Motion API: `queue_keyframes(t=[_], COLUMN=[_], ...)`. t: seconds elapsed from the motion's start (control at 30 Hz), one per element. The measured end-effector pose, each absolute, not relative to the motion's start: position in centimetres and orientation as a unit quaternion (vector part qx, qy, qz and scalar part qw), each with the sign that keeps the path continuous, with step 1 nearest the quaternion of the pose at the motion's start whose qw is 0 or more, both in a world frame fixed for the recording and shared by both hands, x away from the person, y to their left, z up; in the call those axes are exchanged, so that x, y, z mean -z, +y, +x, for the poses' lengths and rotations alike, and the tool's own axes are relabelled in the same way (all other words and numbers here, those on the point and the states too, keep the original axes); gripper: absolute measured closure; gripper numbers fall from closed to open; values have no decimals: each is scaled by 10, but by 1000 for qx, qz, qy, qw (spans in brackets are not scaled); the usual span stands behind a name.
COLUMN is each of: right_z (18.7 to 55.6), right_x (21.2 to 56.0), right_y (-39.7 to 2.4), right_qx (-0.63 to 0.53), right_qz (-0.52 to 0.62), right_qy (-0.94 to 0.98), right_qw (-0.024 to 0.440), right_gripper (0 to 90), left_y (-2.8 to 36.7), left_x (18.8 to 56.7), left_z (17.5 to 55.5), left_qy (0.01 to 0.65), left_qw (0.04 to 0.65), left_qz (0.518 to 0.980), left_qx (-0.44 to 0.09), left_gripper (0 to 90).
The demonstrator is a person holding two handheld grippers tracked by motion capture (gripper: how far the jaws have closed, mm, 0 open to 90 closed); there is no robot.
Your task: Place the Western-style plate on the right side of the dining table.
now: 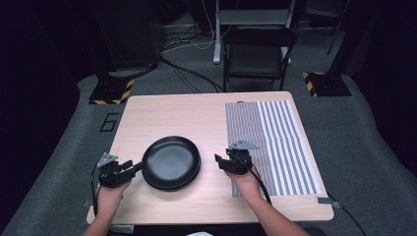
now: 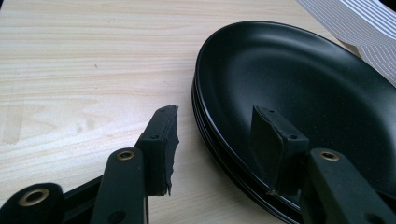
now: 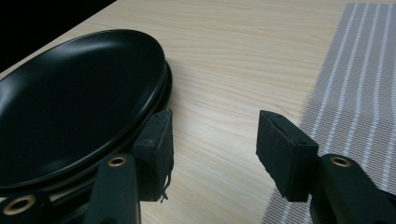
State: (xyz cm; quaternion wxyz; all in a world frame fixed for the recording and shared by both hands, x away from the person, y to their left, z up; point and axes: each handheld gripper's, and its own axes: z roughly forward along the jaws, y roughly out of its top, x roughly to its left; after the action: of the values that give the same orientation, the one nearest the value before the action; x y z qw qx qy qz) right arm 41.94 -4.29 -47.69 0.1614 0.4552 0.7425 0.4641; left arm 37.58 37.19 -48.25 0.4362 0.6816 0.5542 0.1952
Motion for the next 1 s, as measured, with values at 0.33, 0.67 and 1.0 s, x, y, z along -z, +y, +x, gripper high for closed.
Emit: queue_keyframes(t=[0.33,0.67,1.0], right_z=[420,417,419], right_x=[484,489,496], right_y=[-21,-4,8], right_qx=[-475,-486,-488], right_qz=[457,459,468], right_qy=[740,736,732], right_qw=[134,109,87], right_gripper=[482,551,583], left_y=[368,368,367], left_x=[485,488,491], left_z=[378,378,381], left_qy=[556,561,562], left_qw=[429,434,434], left_qz=[686,681,681], left_qx=[-191,-185,-179], left_gripper=[561,604,634])
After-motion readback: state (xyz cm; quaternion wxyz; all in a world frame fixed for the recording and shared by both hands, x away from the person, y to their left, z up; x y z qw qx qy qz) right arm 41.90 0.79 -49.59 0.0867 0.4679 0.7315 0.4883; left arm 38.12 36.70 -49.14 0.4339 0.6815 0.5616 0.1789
